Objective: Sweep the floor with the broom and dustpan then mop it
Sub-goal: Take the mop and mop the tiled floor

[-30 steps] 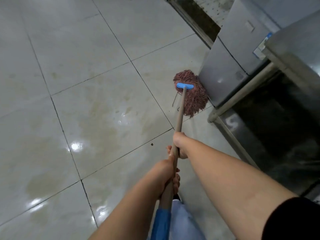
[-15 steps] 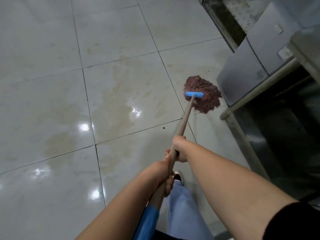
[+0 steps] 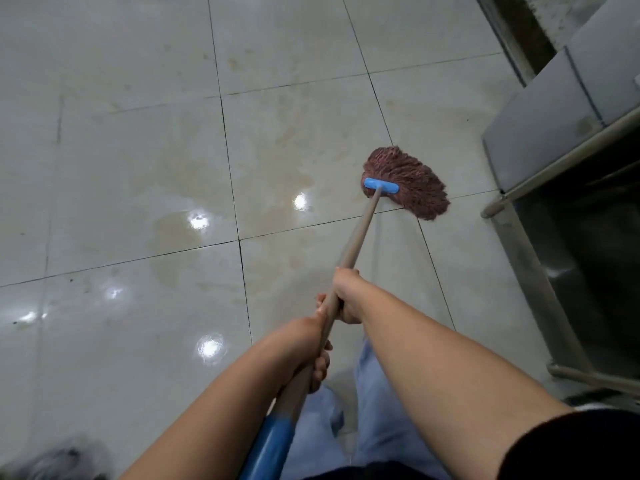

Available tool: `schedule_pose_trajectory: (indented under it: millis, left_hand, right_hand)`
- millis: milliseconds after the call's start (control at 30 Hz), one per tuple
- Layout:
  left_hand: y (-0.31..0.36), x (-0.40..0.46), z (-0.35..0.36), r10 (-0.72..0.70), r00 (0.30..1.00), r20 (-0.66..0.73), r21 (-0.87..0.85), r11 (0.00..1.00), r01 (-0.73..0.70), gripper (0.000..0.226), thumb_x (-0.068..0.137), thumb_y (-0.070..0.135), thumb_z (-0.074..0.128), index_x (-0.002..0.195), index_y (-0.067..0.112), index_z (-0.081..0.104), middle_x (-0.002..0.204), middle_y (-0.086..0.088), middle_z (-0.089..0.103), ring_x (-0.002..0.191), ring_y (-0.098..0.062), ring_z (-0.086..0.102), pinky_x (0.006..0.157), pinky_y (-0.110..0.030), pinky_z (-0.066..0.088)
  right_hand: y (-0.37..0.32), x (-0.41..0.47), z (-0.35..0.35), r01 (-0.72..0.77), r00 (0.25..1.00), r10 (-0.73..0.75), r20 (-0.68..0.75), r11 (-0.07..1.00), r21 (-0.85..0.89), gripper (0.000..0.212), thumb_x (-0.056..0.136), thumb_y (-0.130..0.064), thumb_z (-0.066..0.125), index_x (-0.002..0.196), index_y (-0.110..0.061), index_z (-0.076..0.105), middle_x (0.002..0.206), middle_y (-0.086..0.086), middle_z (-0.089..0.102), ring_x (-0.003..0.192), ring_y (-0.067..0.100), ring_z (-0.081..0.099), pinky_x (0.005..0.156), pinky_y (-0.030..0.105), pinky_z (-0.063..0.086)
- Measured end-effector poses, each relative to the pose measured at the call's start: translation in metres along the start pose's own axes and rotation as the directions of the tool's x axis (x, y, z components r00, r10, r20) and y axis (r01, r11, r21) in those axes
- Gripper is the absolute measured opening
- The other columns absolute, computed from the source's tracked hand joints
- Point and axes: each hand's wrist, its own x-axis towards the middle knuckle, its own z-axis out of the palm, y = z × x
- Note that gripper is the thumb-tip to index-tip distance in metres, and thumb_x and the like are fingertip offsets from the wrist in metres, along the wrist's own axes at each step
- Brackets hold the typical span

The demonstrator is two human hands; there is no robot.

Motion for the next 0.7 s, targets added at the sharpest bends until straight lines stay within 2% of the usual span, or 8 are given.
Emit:
schedule_pose_trajectory:
  millis: [100,200,333,367,433,533,633,700]
  left_hand:
    - [0.014,0.008,0.002,-0.003,1.0,0.017,-0.042,0.999,0.003,0.06,0.092,0.063,0.027,0.08,0.007,0.044,0.037,0.0,0.036,0.025,-0.009,0.032,0.037,-0.01,0.029]
    - [0.04,0.015,0.011,-0.014,1.0,0.018,-0.075,0.997,0.015,0.06,0.091,0.065,0.028,0.078,0.008,0.043,0.036,0.0,0.036,0.023,-0.009,0.031,0.034,-0.007,0.03]
    - [0.096,0.029,0.037,-0.01,1.0,0.021,-0.09,0.996,0.012,0.06,0.09,0.066,0.03,0.079,0.008,0.044,0.039,0.001,0.038,0.024,-0.008,0.033,0.035,-0.009,0.031]
    - [0.113,0.034,0.044,-0.012,1.0,0.016,-0.085,0.996,0.013,0.061,0.089,0.067,0.031,0.08,0.009,0.045,0.038,0.001,0.038,0.024,-0.009,0.033,0.035,-0.009,0.031]
    - [0.152,0.046,0.058,-0.016,1.0,0.003,-0.071,0.997,0.016,0.064,0.087,0.07,0.031,0.08,0.008,0.046,0.039,0.0,0.039,0.025,-0.009,0.034,0.036,-0.009,0.033]
    - [0.215,0.062,0.083,0.009,1.0,0.005,-0.116,0.993,-0.008,0.065,0.086,0.071,0.03,0.079,0.008,0.045,0.037,0.001,0.039,0.025,-0.009,0.034,0.036,-0.009,0.033]
    - [0.28,0.069,0.118,0.036,0.998,0.053,-0.213,0.977,-0.024,0.065,0.085,0.071,0.028,0.072,0.009,0.042,0.035,0.001,0.037,0.024,-0.008,0.032,0.035,-0.009,0.032]
    - [0.319,0.075,0.138,0.048,0.995,0.085,-0.264,0.964,-0.024,0.062,0.088,0.068,0.028,0.07,0.01,0.041,0.034,0.001,0.037,0.023,-0.009,0.032,0.033,-0.009,0.031]
  right_hand:
    - [-0.014,0.006,-0.003,-0.009,1.0,0.009,0.008,1.0,-0.003,0.046,0.1,-0.036,0.021,0.144,-0.023,0.017,0.066,0.014,0.051,0.037,0.018,0.052,0.028,0.021,0.043]
    - [-0.039,0.016,-0.016,-0.01,1.0,0.01,0.027,1.0,-0.013,0.041,0.101,-0.037,0.019,0.137,-0.017,0.023,0.062,0.015,0.051,0.037,0.019,0.051,0.028,0.021,0.043]
    - [-0.088,0.04,-0.052,-0.018,0.999,0.02,0.044,0.999,-0.045,0.032,0.101,-0.042,0.014,0.107,-0.015,0.03,0.031,0.01,0.051,0.038,0.02,0.05,0.03,0.017,0.043]
    - [-0.104,0.046,-0.062,-0.026,0.999,0.027,0.041,0.999,-0.044,0.033,0.101,-0.043,0.014,0.105,-0.014,0.03,0.028,0.009,0.05,0.039,0.02,0.051,0.031,0.017,0.043]
    - [-0.139,0.062,-0.081,-0.017,0.998,0.019,0.061,0.999,-0.037,0.032,0.101,-0.041,0.017,0.115,-0.015,0.031,0.038,0.011,0.055,0.036,0.019,0.052,0.031,0.018,0.043]
    - [-0.198,0.086,-0.115,0.028,0.998,-0.024,0.057,0.998,-0.062,0.04,0.101,-0.036,0.019,0.137,-0.02,0.021,0.06,0.014,0.052,0.044,0.018,0.05,0.029,0.021,0.044]
    - [-0.256,0.1,-0.158,0.009,1.0,-0.008,0.003,0.993,-0.118,0.038,0.101,-0.034,0.02,0.135,-0.019,0.027,0.064,0.014,0.051,0.046,0.019,0.05,0.028,0.024,0.044]
    - [-0.294,0.109,-0.183,-0.007,1.0,0.008,0.01,0.991,-0.132,0.033,0.1,-0.034,0.023,0.128,-0.019,0.031,0.065,0.014,0.051,0.037,0.018,0.052,0.029,0.026,0.045]
